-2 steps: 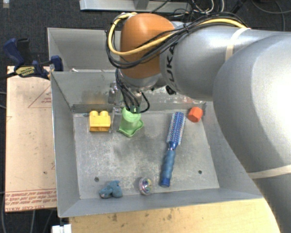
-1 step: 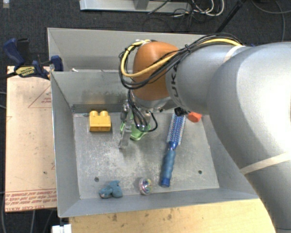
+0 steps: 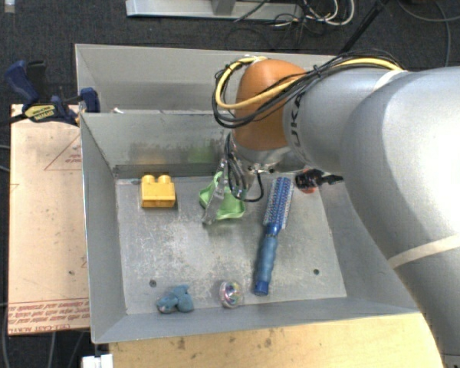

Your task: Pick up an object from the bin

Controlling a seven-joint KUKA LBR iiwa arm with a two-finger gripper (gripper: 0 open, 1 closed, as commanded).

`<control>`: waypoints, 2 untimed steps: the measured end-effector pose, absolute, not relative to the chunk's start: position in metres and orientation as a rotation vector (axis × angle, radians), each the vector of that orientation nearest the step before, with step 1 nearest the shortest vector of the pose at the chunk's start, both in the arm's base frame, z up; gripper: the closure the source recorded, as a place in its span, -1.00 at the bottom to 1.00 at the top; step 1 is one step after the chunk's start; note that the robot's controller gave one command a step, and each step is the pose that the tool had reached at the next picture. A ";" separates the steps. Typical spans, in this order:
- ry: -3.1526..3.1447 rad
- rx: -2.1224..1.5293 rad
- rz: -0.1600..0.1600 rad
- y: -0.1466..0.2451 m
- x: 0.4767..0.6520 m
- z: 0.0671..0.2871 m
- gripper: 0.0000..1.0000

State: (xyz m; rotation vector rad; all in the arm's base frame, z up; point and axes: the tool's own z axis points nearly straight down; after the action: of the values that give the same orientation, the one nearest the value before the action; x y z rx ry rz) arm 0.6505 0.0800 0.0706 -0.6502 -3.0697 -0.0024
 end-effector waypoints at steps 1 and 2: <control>-3.078 -0.652 -0.006 0.080 0.652 0.072 1.00; -3.088 -0.624 -0.009 0.094 0.616 0.175 1.00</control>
Offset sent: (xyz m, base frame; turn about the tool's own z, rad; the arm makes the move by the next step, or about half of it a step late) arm 0.0000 0.0000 0.0000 0.0000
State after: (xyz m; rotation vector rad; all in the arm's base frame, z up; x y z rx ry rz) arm 0.6163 0.0939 0.1745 -0.6236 -3.0876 -0.0088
